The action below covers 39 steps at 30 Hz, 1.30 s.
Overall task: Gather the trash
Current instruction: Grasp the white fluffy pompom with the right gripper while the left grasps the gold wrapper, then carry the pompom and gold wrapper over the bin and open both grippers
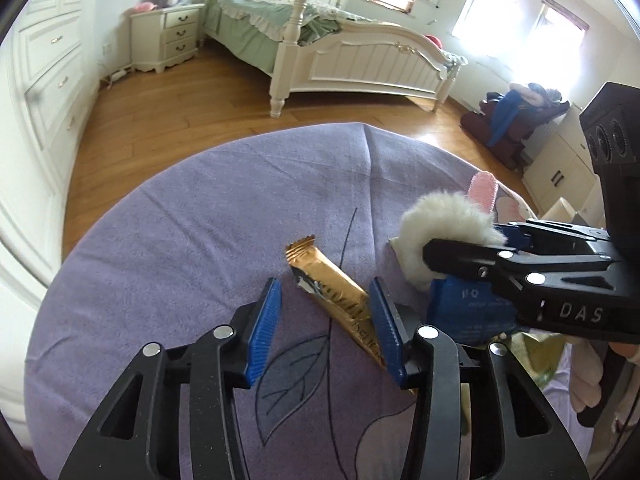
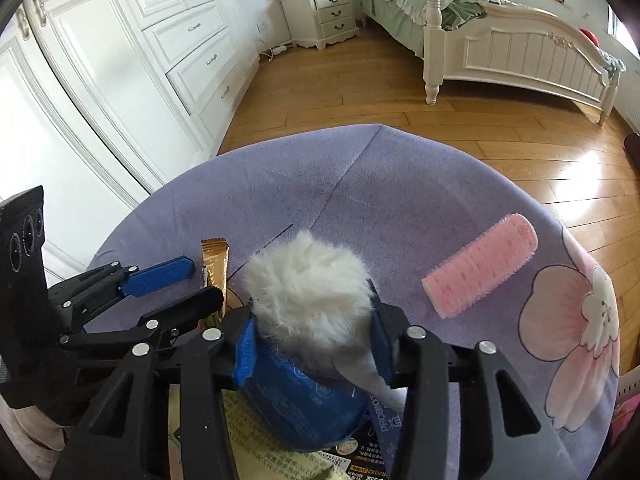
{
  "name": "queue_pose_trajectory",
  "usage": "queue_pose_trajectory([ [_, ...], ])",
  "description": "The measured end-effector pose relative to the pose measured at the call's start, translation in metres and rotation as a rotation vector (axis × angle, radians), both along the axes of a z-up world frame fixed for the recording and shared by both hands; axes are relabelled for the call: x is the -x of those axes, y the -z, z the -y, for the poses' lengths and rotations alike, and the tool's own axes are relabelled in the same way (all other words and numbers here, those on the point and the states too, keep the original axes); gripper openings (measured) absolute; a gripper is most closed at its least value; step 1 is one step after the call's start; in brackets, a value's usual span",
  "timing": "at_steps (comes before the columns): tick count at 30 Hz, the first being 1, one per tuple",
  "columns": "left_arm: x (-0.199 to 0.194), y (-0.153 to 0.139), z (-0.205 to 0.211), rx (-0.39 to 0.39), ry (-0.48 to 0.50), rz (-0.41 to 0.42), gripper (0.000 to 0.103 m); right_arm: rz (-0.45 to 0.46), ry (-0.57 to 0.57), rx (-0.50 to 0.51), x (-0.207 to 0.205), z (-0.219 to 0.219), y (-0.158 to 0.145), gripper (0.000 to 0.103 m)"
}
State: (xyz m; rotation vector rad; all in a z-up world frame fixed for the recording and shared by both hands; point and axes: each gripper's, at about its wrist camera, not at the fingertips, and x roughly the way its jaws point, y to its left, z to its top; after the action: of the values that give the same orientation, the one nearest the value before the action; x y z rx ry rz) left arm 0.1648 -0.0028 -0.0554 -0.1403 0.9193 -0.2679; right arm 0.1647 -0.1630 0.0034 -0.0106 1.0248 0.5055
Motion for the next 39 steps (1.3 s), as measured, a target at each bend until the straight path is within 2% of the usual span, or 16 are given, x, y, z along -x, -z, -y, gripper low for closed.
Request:
queue_pose_trajectory([
  [2, 0.002, 0.0, -0.001, 0.011, 0.004, -0.005, 0.037, 0.028, 0.013, -0.027, 0.009, 0.008, -0.008, 0.039],
  [5, 0.005, -0.001, -0.001, 0.032, 0.007, -0.022, 0.037, 0.112, 0.043, -0.094, 0.03, 0.025, -0.031, 0.039],
  [8, 0.009, -0.003, 0.009, 0.003, 0.023, -0.015, 0.051, 0.205, 0.1, -0.156, 0.059, 0.049, -0.058, 0.039],
  [11, 0.014, -0.002, 0.028, -0.092, 0.029, 0.011, 0.052, 0.283, 0.153, -0.198, 0.092, 0.073, -0.078, 0.039],
  [13, 0.017, -0.001, 0.037, -0.158, 0.027, 0.032, 0.047, 0.314, 0.171, -0.212, 0.116, 0.086, -0.085, 0.039],
  [14, 0.018, -0.002, 0.039, -0.174, 0.026, 0.037, 0.028, 0.323, 0.179, -0.21, 0.124, 0.089, -0.086, 0.039],
  [15, 0.019, -0.002, 0.039, -0.17, 0.027, 0.037, 0.014, 0.332, 0.189, -0.204, 0.136, 0.095, -0.087, 0.039],
  [17, 0.022, -0.002, 0.033, -0.158, 0.014, 0.034, 0.006, 0.336, 0.2, -0.195, 0.151, 0.103, -0.085, 0.039],
  [23, 0.048, -0.016, 0.003, -0.067, -0.017, 0.069, 0.003, 0.355, 0.221, -0.154, 0.182, 0.119, -0.077, 0.039],
  [27, 0.072, -0.049, 0.003, -0.022, -0.001, 0.139, 0.003, 0.36, 0.259, -0.184, 0.195, 0.136, -0.072, 0.039],
  [33, 0.104, -0.099, 0.056, 0.051, 0.146, 0.218, 0.003, 0.392, 0.336, -0.216, 0.22, 0.17, -0.068, 0.039],
  [36, 0.12, -0.111, 0.103, 0.109, 0.253, 0.232, 0.003, 0.415, 0.384, -0.192, 0.23, 0.185, -0.065, 0.039],
  [39, 0.132, -0.11, 0.151, 0.135, 0.352, 0.229, 0.003, 0.431, 0.436, -0.14, 0.238, 0.201, -0.059, 0.04],
])
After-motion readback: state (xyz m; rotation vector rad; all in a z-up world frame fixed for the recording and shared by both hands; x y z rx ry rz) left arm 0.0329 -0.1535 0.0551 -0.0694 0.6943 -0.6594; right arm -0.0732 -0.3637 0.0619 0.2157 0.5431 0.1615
